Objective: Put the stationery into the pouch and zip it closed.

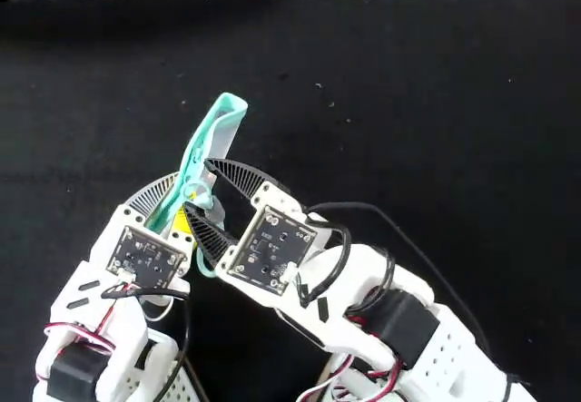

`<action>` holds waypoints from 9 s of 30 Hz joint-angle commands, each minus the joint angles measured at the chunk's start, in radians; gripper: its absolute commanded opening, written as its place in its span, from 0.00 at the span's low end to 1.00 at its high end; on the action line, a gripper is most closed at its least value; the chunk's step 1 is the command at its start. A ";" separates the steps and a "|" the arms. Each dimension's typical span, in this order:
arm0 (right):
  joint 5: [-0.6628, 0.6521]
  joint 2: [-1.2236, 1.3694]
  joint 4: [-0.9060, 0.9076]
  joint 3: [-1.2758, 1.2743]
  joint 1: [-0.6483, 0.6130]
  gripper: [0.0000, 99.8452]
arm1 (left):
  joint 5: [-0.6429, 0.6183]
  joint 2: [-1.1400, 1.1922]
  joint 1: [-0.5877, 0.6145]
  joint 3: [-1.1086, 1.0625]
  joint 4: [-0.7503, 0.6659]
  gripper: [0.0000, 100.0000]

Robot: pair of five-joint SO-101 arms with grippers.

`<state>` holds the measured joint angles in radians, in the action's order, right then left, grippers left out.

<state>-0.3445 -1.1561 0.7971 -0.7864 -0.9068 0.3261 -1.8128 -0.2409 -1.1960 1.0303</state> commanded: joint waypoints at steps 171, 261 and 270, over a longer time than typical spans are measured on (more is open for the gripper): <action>0.080 0.360 0.124 0.381 0.172 0.19 | -0.115 -0.002 0.025 -0.380 -0.387 0.03; 0.098 0.407 -0.046 0.341 0.270 0.01 | -0.114 -0.003 0.107 -0.363 -0.388 0.03; 0.098 0.363 0.046 0.329 0.193 0.01 | -0.115 -0.003 0.134 -0.297 -0.379 0.03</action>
<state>-0.2371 -0.7695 0.8416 -0.4534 -0.6920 0.2186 -1.8190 -0.1212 -1.5136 0.6299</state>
